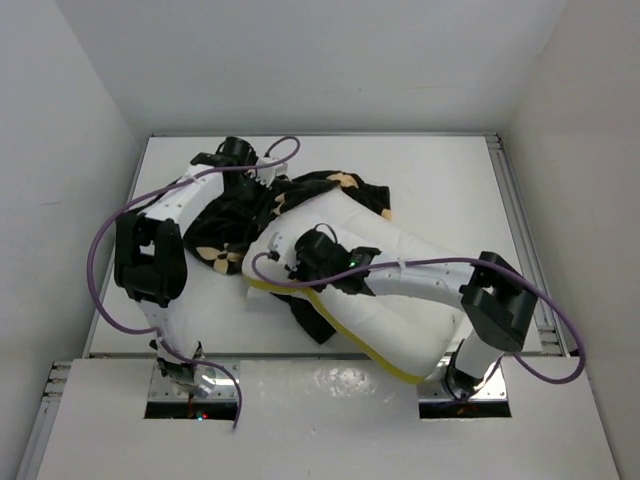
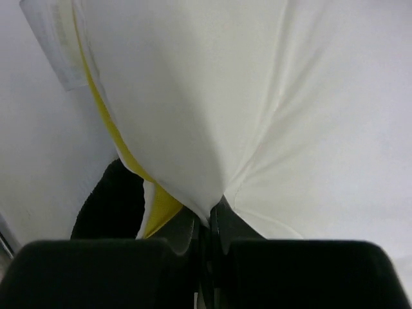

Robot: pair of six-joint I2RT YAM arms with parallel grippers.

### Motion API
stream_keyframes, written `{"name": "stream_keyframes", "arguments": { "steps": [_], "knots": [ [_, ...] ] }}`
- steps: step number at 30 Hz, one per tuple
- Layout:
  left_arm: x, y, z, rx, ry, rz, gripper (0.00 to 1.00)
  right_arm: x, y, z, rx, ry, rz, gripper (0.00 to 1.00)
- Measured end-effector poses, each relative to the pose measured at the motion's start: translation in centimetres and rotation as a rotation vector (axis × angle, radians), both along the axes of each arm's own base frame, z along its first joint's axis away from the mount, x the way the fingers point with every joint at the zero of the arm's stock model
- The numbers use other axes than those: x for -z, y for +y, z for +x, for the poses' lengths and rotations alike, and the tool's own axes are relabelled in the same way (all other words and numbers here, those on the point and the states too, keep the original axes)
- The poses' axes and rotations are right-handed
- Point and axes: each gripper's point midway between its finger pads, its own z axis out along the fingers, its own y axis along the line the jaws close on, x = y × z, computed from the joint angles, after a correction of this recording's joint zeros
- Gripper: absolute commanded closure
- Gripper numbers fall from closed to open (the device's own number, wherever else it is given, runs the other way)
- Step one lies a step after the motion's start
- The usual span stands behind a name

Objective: Put the pillow into the pillowcase

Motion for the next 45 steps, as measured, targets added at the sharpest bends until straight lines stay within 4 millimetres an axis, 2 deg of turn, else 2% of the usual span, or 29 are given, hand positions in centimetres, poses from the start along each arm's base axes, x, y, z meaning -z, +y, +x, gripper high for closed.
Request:
{"name": "stream_keyframes", "arguments": {
  "steps": [2, 5, 8, 10, 12, 13, 17, 19, 22, 26, 32, 36, 45],
  "knots": [
    [-0.7, -0.1, 0.6, -0.005, -0.021, -0.007, 0.46, -0.8, -0.7, 0.7, 0.023, 0.017, 0.054, 1.00],
    [-2.0, -0.2, 1.2, -0.015, -0.055, -0.019, 0.37, -2.2, -2.1, 1.8, 0.062, 0.052, 0.148, 1.00],
    [-3.5, -0.1, 1.6, -0.027, -0.090, -0.033, 0.35, -3.5, -3.8, 3.1, 0.103, 0.088, 0.259, 1.00],
    [-4.5, -0.1, 2.0, -0.035, -0.116, -0.047, 0.35, -4.1, -4.6, 3.7, 0.118, 0.108, 0.312, 1.00],
    [-5.3, -0.2, 2.3, -0.041, -0.136, -0.061, 0.39, -4.5, -5.1, 4.3, 0.131, 0.123, 0.347, 1.00],
    [-5.6, -0.3, 2.4, -0.043, -0.142, -0.069, 0.45, -4.6, -5.4, 4.6, 0.138, 0.133, 0.365, 1.00],
    [-5.8, -1.0, 2.0, -0.036, -0.127, -0.101, 0.53, -5.2, -6.1, 5.4, 0.158, 0.159, 0.444, 1.00],
    [-5.7, -1.6, 1.7, -0.016, -0.118, -0.116, 0.54, -5.6, -6.6, 5.9, 0.170, 0.166, 0.474, 1.00],
    [-4.9, -3.1, 0.7, 0.029, -0.099, -0.115, 0.53, -6.1, -7.0, 6.6, 0.180, 0.168, 0.505, 1.00],
    [-2.5, -4.9, -0.3, 0.094, -0.072, -0.069, 0.42, -5.9, -7.1, 6.3, 0.180, 0.194, 0.509, 1.00],
    [1.3, -3.9, 0.4, 0.073, -0.027, 0.018, 0.35, -5.6, -7.4, 6.3, 0.191, 0.207, 0.501, 1.00],
    [3.2, -3.1, -0.1, 0.068, 0.007, 0.047, 0.33, -5.1, -7.6, 6.0, 0.199, 0.222, 0.497, 1.00],
    [3.5, -1.5, -0.2, 0.037, 0.039, 0.026, 0.33, -4.8, -7.0, 5.6, 0.197, 0.208, 0.494, 1.00]
  ]
}}
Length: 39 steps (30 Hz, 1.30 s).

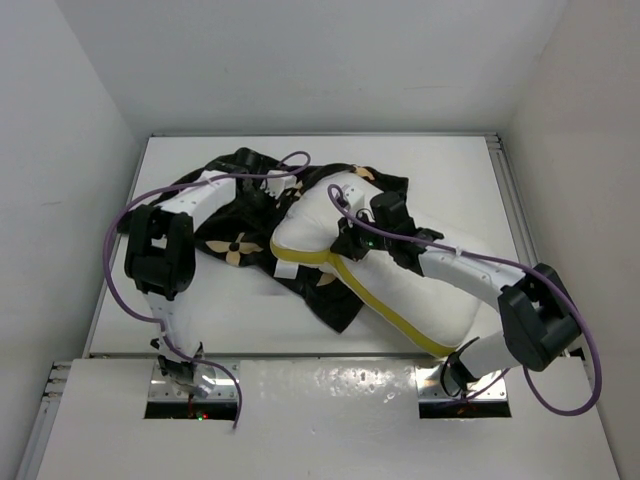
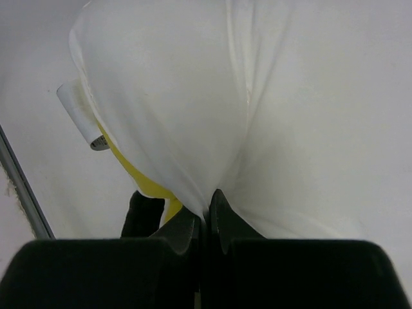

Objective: Put the pillow into the pillowcase

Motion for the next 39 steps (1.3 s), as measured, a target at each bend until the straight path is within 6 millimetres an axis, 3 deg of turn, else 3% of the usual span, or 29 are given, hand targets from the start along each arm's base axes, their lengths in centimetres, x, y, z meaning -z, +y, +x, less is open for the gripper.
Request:
{"name": "stream_keyframes", "arguments": {
  "steps": [8, 20, 22, 24, 30, 39],
  "knots": [
    [0.3, 1.4, -0.3, -0.033, 0.019, 0.009, 0.32, 0.5, 0.4, -0.6, -0.003, -0.007, -0.019, 1.00],
    [3.0, 2.3, -2.1, -0.042, 0.083, 0.034, 0.36, 0.6, 0.6, -0.4, 0.005, -0.009, -0.015, 1.00],
    [3.9, 2.1, -2.1, -0.037, 0.097, 0.039, 0.41, 0.7, 0.5, -0.4, 0.008, -0.009, -0.016, 1.00],
    [4.9, 2.1, -2.4, -0.031, 0.114, 0.051, 0.53, 0.8, 0.4, -0.4, 0.013, -0.008, -0.017, 1.00],
    [5.3, 2.0, -2.6, -0.028, 0.112, 0.057, 0.99, 1.1, 0.4, -0.5, 0.017, -0.010, -0.020, 1.00],
    [4.4, 3.5, -1.7, -0.044, 0.052, 0.133, 1.00, 1.3, 0.3, -0.4, 0.039, -0.004, -0.019, 1.00]
  ]
}}
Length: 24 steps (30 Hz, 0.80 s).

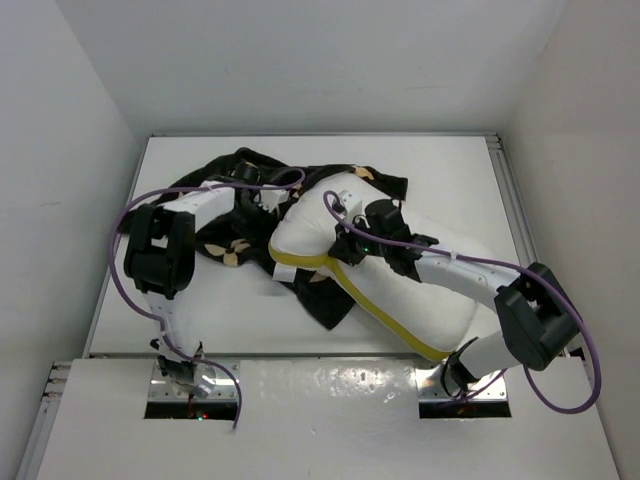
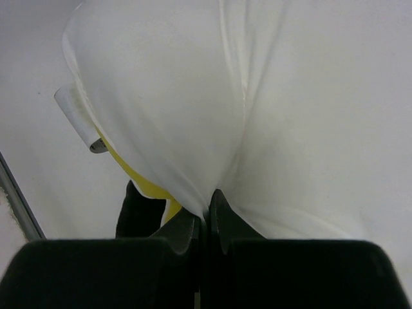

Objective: Put the pillow into the pillowcase

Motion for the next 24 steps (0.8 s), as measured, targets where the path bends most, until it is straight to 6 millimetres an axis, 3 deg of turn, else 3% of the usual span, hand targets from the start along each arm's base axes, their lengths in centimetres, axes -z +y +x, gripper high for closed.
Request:
{"name": "stream_keyframes", "arguments": {
  "steps": [11, 18, 24],
  "knots": [
    [-2.8, 3.8, 2.3, -0.088, -0.117, 0.045, 1.00, 0.6, 0.7, 0.9, 0.090, 0.052, 0.075, 1.00],
    [-4.6, 4.2, 3.2, -0.104, -0.155, 0.027, 1.00, 1.3, 1.2, 1.1, 0.121, 0.089, 0.094, 1.00],
    [-4.7, 4.2, 3.1, -0.105, -0.150, 0.021, 1.00, 1.2, 1.2, 1.3, 0.133, 0.087, 0.104, 1.00]
  ]
}}
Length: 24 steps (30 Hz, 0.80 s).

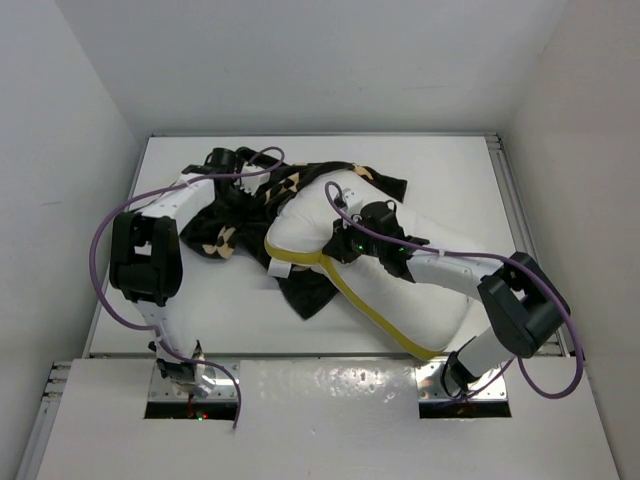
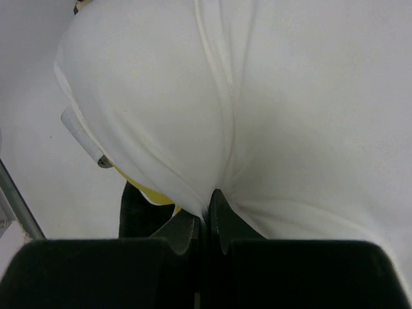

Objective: Put the pillow into the pillowcase

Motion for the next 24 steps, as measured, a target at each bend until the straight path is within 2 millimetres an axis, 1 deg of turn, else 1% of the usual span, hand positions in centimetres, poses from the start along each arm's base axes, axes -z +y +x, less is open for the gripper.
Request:
{"name": "stream_keyframes", "arguments": {
  "steps": [9, 16, 19, 24],
  "knots": [
    [-0.8, -0.4, 0.0, -0.018, 0.013, -0.033, 1.00, 0.1, 0.2, 0.0, 0.004, 0.001, -0.003, 1.00],
    [-1.0, -0.5, 0.1, -0.029, 0.022, -0.036, 1.00, 0.0, 0.7, 0.9, 0.030, 0.003, -0.005, 1.00],
    [-1.0, -0.6, 0.4, -0.033, 0.027, -0.038, 1.00, 0.1, 0.8, 0.9, 0.048, -0.002, -0.017, 1.00],
    [-0.7, -0.5, 0.3, -0.033, 0.040, -0.040, 1.00, 0.3, 1.1, 1.1, 0.080, 0.004, -0.029, 1.00]
  ]
}}
